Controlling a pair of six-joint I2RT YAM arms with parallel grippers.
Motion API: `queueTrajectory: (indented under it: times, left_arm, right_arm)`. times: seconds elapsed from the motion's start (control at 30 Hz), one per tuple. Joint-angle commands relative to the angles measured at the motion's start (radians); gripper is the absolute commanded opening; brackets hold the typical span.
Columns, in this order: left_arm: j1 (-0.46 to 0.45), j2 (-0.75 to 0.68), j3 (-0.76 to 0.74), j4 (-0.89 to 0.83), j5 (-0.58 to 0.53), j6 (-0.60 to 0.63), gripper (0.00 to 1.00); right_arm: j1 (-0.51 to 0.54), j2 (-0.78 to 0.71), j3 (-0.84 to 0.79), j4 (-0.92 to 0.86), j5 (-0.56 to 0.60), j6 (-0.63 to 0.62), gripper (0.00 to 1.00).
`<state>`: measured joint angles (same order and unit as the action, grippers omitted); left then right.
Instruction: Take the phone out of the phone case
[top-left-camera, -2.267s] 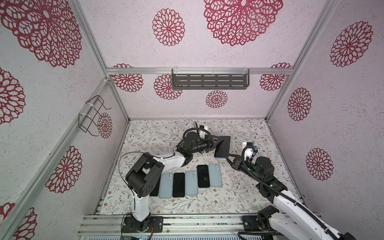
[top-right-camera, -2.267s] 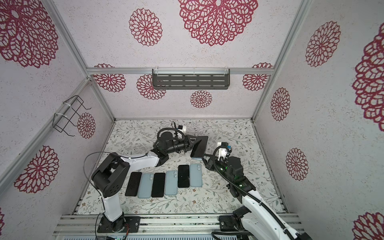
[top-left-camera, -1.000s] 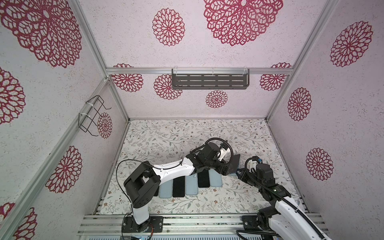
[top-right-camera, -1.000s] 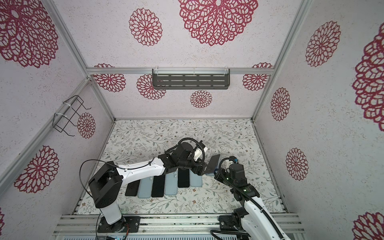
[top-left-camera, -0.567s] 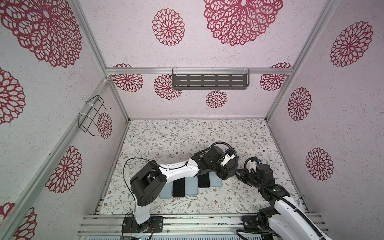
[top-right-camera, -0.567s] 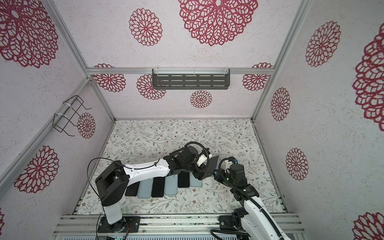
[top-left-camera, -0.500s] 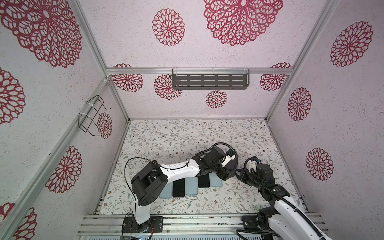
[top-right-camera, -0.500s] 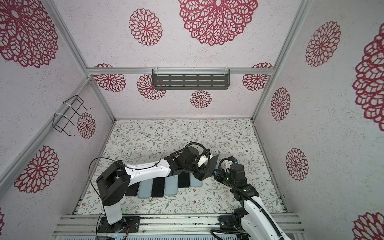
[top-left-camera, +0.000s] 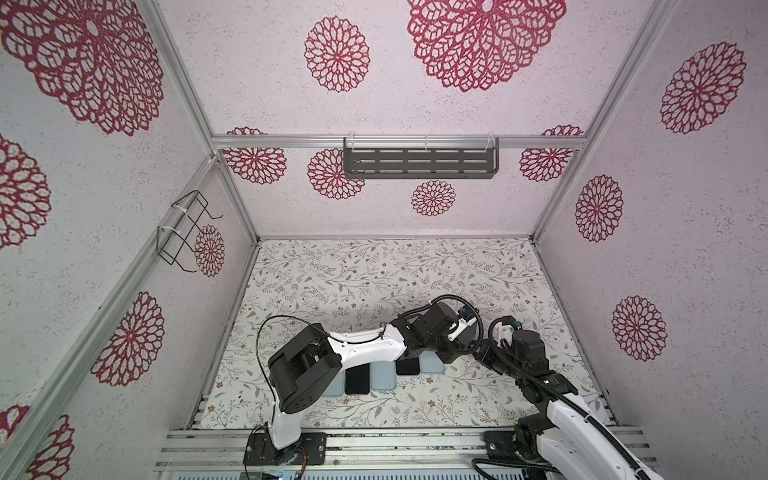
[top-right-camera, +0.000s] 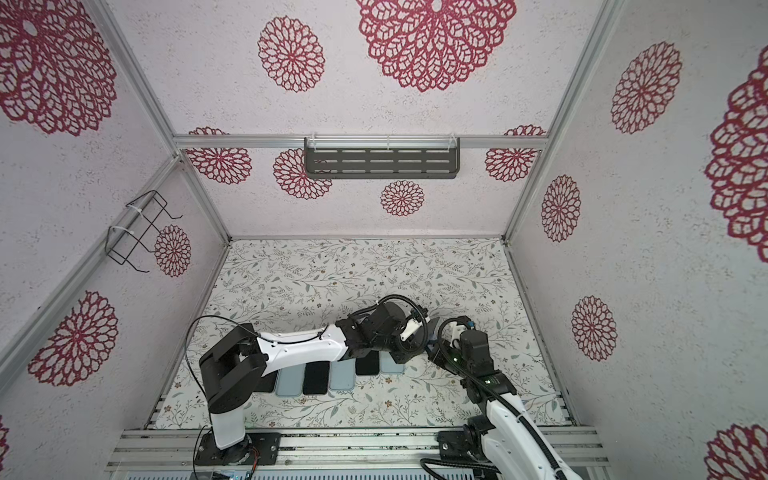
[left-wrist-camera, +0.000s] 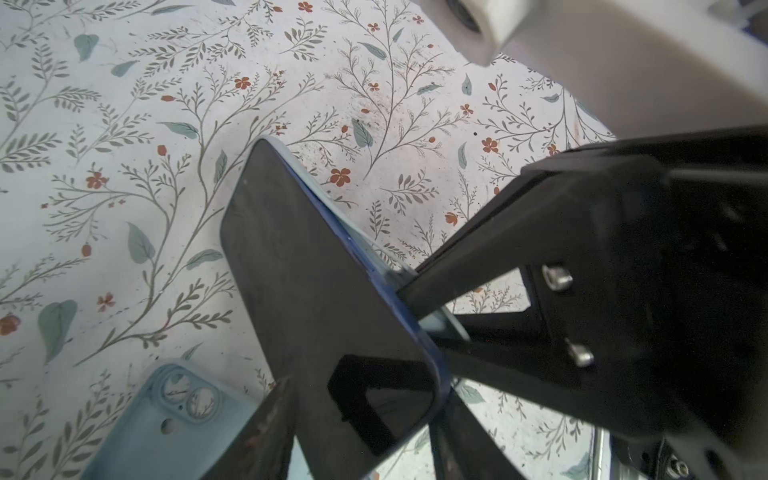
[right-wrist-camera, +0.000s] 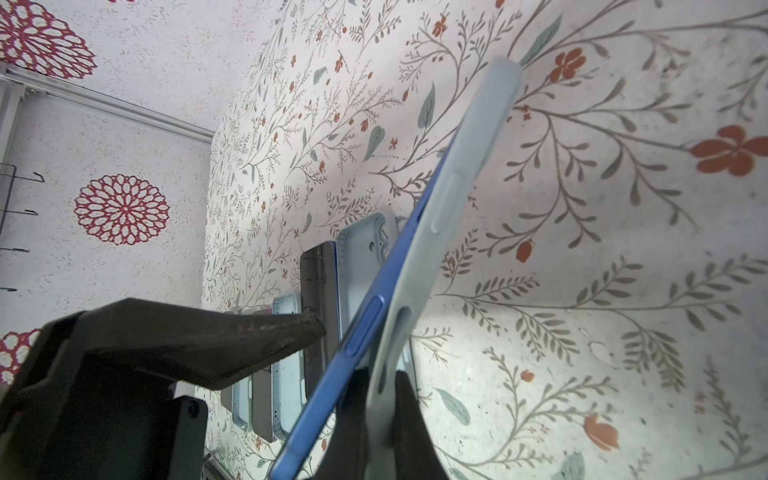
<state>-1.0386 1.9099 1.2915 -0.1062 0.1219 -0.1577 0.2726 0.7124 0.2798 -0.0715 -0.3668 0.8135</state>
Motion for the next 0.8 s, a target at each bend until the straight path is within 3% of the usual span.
queueTrajectory:
  times: [0.0, 0.17, 0.37, 0.63, 0.77]
  left_arm:
    - [-0.008, 0.012, 0.02, 0.022, -0.104, 0.029, 0.46]
    - [-0.048, 0.019, 0.016, 0.055, -0.237, 0.045, 0.26]
    - [-0.11, -0.013, -0.001, 0.077, -0.405, 0.031, 0.11]
    - [-0.192, -0.06, 0.108, -0.208, -0.754, -0.062, 0.08]
    - [-0.228, -0.024, 0.174, -0.345, -0.831, -0.092, 0.07]
  right_arm:
    - [0.001, -0.022, 0.007, 0.096, -0.069, 0.019, 0.0]
    - [0.0, -0.023, 0.001, 0.113, -0.095, 0.044, 0.0]
    - [-0.002, -0.019, 0.051, 0.013, -0.044, 0.013, 0.0]
    - [-0.095, 0.073, 0.135, -0.235, 0.134, -0.158, 0.0]
    - [-0.179, 0.117, 0.182, -0.3, 0.183, -0.242, 0.0]
